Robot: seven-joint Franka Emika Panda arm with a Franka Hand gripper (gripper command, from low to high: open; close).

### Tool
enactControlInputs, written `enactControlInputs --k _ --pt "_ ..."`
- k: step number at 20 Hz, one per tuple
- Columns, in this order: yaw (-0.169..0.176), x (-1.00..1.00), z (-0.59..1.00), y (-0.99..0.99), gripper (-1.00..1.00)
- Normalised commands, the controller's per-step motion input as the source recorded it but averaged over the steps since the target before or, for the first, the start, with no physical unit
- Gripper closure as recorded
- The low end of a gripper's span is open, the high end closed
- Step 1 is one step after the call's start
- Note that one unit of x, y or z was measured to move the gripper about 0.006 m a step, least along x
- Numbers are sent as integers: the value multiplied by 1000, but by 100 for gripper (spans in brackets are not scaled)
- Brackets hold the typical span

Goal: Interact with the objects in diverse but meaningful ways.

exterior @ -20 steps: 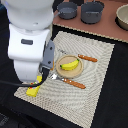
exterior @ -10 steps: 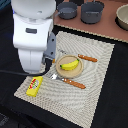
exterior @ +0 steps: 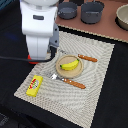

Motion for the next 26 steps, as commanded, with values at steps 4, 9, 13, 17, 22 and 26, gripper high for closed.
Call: enactControlInputs --k 4,9,13,17,22,26 --pt "0 -889 19 658 100" --pt "0 -890 22 638 100" --pt "0 -860 -216 544 100" --pt "0 -839 -468 471 100" --pt "5 -840 -594 369 100" --pt "14 -816 -604 191 100"
